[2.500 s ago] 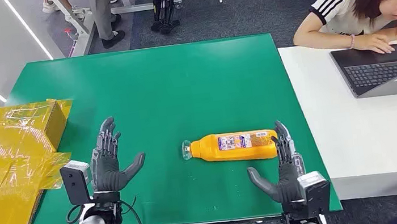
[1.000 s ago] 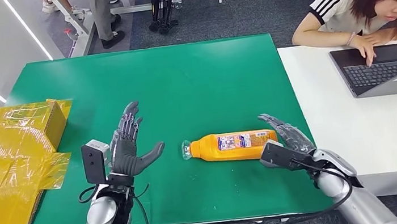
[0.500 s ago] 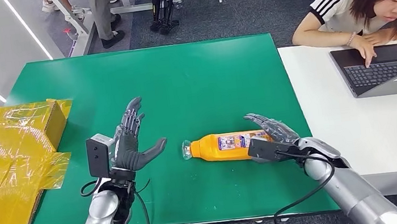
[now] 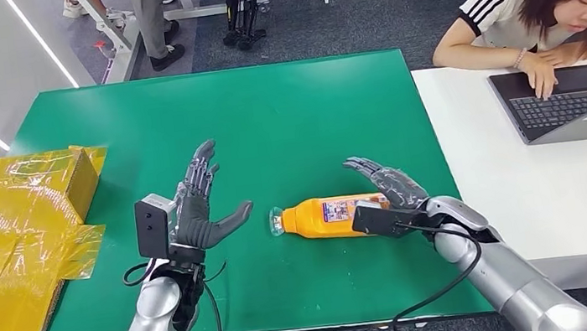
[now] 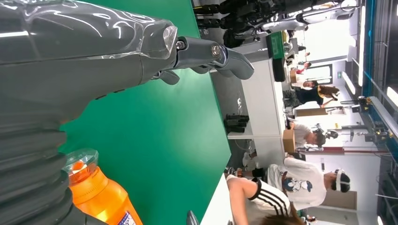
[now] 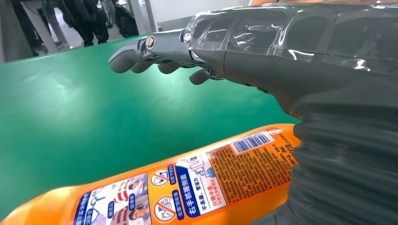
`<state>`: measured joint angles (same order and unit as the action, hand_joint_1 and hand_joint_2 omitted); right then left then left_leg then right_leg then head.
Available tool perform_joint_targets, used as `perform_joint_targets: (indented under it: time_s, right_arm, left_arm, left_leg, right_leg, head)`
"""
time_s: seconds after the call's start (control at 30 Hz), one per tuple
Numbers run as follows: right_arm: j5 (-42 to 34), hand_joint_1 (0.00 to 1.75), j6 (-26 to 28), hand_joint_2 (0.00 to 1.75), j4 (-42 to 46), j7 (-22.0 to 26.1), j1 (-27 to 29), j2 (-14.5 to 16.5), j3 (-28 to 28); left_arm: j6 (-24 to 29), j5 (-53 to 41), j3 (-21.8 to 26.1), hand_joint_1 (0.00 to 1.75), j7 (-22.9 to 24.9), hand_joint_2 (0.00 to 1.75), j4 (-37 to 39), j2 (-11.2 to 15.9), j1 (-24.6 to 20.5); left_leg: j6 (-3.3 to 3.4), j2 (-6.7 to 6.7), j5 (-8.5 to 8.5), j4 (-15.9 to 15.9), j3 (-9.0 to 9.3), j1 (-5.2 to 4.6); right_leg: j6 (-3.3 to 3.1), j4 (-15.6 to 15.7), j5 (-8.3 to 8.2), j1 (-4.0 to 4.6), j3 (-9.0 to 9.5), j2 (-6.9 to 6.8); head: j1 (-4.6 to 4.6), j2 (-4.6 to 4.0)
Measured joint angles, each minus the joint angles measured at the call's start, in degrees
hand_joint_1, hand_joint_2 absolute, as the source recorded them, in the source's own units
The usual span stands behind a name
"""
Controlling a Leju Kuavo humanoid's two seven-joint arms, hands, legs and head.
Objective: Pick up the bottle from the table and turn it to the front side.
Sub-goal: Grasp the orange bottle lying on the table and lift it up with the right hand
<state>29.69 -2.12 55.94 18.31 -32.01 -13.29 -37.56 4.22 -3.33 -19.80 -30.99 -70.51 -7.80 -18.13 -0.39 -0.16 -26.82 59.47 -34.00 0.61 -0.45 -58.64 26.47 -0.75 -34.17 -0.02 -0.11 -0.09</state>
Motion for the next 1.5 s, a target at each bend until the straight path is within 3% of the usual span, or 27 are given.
perform_joint_targets:
  time_s: [0.37,0.63,0.77,0.87,1.0,1.03,1.07,1.5]
  right_arm:
    - [1.44,0.00,-11.03,1.75,-0.58,-5.33,-2.01,-0.12,-4.64]
    - [0.13,0.00,-23.09,1.75,-3.75,-11.86,-8.59,-1.79,-9.97]
    - [-0.31,0.04,-24.87,1.75,-6.00,-13.18,-10.72,-2.89,-12.97]
    - [-0.11,0.38,-24.16,1.75,-7.18,-13.81,-11.29,-3.30,-14.70]
    - [0.13,1.58,-23.44,1.75,-7.90,-15.10,-11.74,-3.61,-16.16]
    - [0.20,1.69,-23.44,1.75,-7.92,-15.40,-11.87,-3.68,-16.41]
    - [0.25,1.75,-23.51,1.75,-7.93,-15.63,-12.02,-3.78,-16.65]
    - [-1.00,1.75,-20.04,1.75,-9.74,-13.66,-13.31,-4.13,-18.14]
  left_arm:
    - [-6.40,4.22,-1.11,0.00,1.86,1.75,0.73,-0.10,-1.26]
    - [-10.42,9.33,-1.16,0.00,4.96,1.75,1.10,-0.13,-1.72]
    - [-10.68,10.25,-1.16,0.00,5.34,1.75,1.31,-0.13,-1.76]
    - [-11.07,10.64,-1.16,0.00,5.69,1.75,1.45,-0.16,-1.77]
    - [-11.20,10.85,-1.16,0.00,6.06,1.75,1.48,-0.21,-1.77]
    - [-11.20,10.85,-1.15,0.00,6.11,1.75,1.48,-0.23,-1.77]
    - [-11.18,10.85,-1.15,0.00,6.15,1.75,1.48,-0.24,-1.76]
    - [-10.31,10.34,-0.90,0.00,5.79,1.75,1.52,-0.13,-1.72]
  left_leg:
    - [0.00,0.01,0.00,0.01,0.01,0.00]
    - [0.01,0.04,0.01,0.04,0.03,0.00]
    - [0.02,0.01,0.02,0.07,0.01,0.00]
    - [0.02,0.01,0.01,0.08,0.02,0.00]
    - [0.02,0.03,0.01,0.07,0.04,0.01]
    - [0.02,0.04,0.01,0.07,0.05,0.01]
    - [0.02,0.05,0.01,0.07,0.06,0.01]
    - [0.06,0.02,0.04,0.10,0.04,0.00]
  right_leg:
    - [0.00,0.00,0.00,0.00,-0.02,0.03]
    - [0.01,0.00,-0.02,0.00,0.00,0.04]
    - [0.03,0.00,-0.03,0.00,0.01,0.02]
    - [0.04,0.00,-0.03,0.00,0.01,0.04]
    - [0.04,0.01,-0.03,0.00,0.01,0.05]
    - [0.04,0.01,-0.03,0.00,0.02,0.07]
    - [0.04,0.01,-0.03,0.00,0.03,0.07]
    - [0.10,0.00,-0.11,0.00,0.08,0.05]
  head:
    - [0.00,-0.01]
    - [-0.01,-0.01]
    - [-0.01,-0.02]
    - [-0.01,-0.01]
    - [-0.01,-0.02]
    - [-0.01,-0.02]
    - [-0.01,-0.02]
    - [-0.01,-0.01]
